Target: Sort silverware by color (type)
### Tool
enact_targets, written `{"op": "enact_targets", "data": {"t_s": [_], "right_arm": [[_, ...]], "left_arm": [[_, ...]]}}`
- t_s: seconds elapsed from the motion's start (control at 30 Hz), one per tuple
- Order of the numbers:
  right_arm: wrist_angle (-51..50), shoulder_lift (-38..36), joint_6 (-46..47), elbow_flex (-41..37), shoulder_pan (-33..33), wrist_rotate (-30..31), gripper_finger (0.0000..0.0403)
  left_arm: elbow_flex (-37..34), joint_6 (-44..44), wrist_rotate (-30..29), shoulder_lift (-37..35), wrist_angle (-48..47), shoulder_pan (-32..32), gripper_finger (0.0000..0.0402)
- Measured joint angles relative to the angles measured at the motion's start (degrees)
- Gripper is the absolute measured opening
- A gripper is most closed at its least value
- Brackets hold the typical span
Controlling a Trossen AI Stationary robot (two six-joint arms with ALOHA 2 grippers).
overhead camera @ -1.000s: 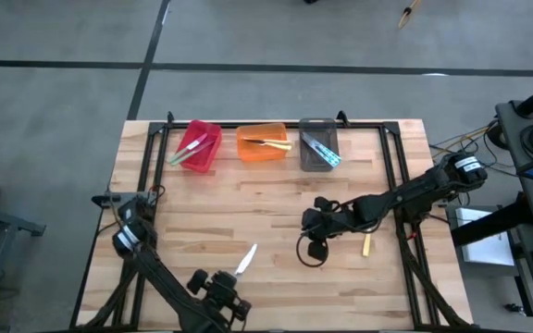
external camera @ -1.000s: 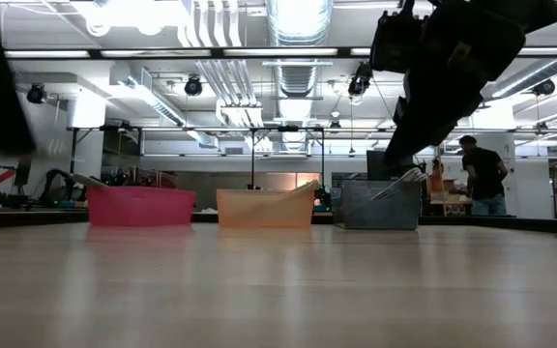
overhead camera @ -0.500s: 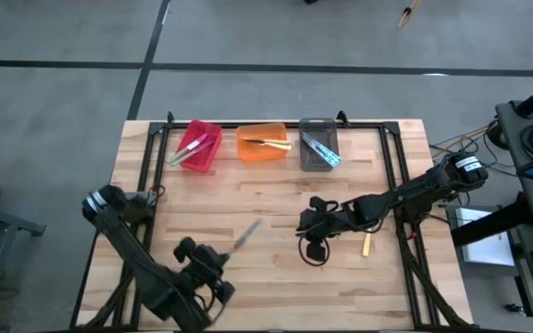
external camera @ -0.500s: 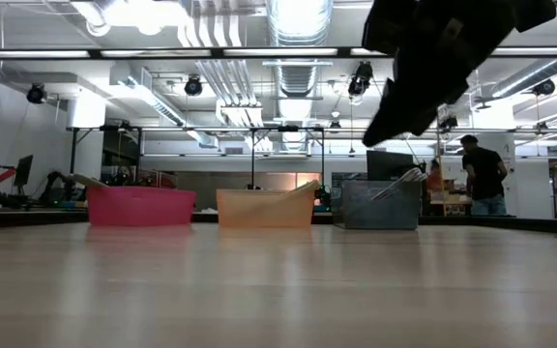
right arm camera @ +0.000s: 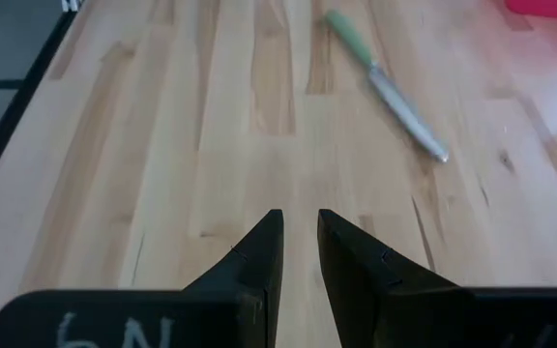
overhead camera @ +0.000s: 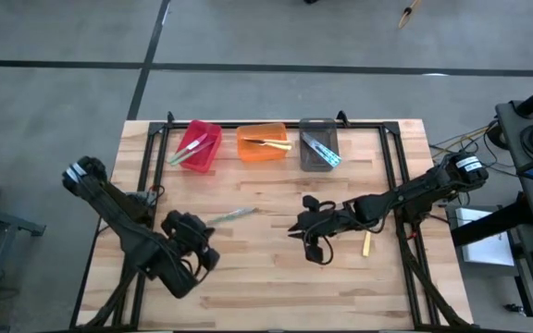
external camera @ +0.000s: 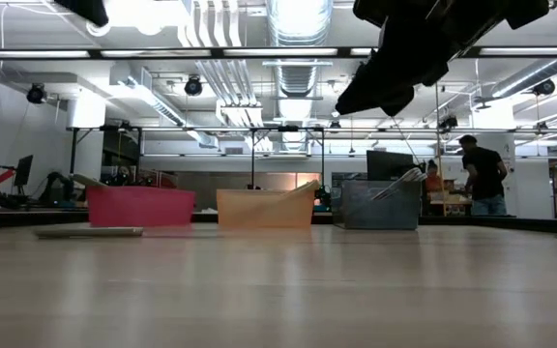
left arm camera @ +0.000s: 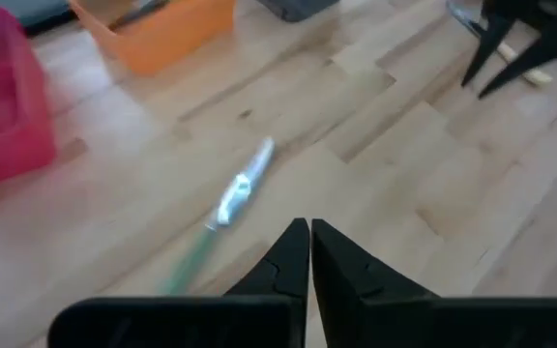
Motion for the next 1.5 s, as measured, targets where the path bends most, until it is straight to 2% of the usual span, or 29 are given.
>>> {"op": "enact_targets", "data": {"t_s": [0.2,0.33,0.4,0.5,0.63,0.7,0.77,0.93,1.1,1.27,1.5], "right_arm": [[-0.22,0.02,-0.17,-0.28,0.17,-0.04,0.0059],[0.89,0.02,-1.51,-0.28,0.17,-0.02,0.0059],[2.67,0.02,-3.11,-0.31,0.15,-0.01,0.0059],[7.08,0.04,-7.16,-0.31,-0.17,-0.04,0.0059],[13.92,0.04,-12.32,-0.31,-1.70,-0.01,0.0059],[15.94,0.04,-14.13,-0.31,-3.08,0.02,0.0059],[17.07,0.04,-14.50,-0.31,-4.85,0.00,0.0059],[17.07,0.41,-11.48,-0.31,-9.83,0.05,0.0058],[17.17,2.09,-9.60,-0.31,-12.48,0.05,0.0058],[18.85,5.49,-8.37,-0.31,-12.27,-0.04,0.0058],[22.98,11.69,-3.16,-0.31,-12.28,-0.01,0.0058]], "left_arm": [[-10.10,3.33,6.07,-0.81,12.35,0.73,0.0001],[-15.29,3.38,14.18,-0.81,16.15,2.40,0.0001],[-17.02,5.24,15.33,-0.81,18.01,3.24,0.0000],[-18.25,15.72,15.44,-0.83,23.27,4.54,0.0000],[-18.22,38.83,18.49,-0.83,30.13,5.51,0.0000],[-18.22,47.90,19.10,-0.83,30.70,5.65,0.0000],[-18.22,52.44,19.35,-0.93,29.57,6.64,0.0000],[-20.29,55.61,19.41,-1.31,26.05,12.87,0.0000],[-26.15,61.99,23.02,-3.26,29.50,19.14,0.0000],[-33.23,68.82,30.14,-9.77,38.69,24.52,0.0000],[-40.57,69.14,31.32,-19.26,40.31,27.50,0.0000]]}}
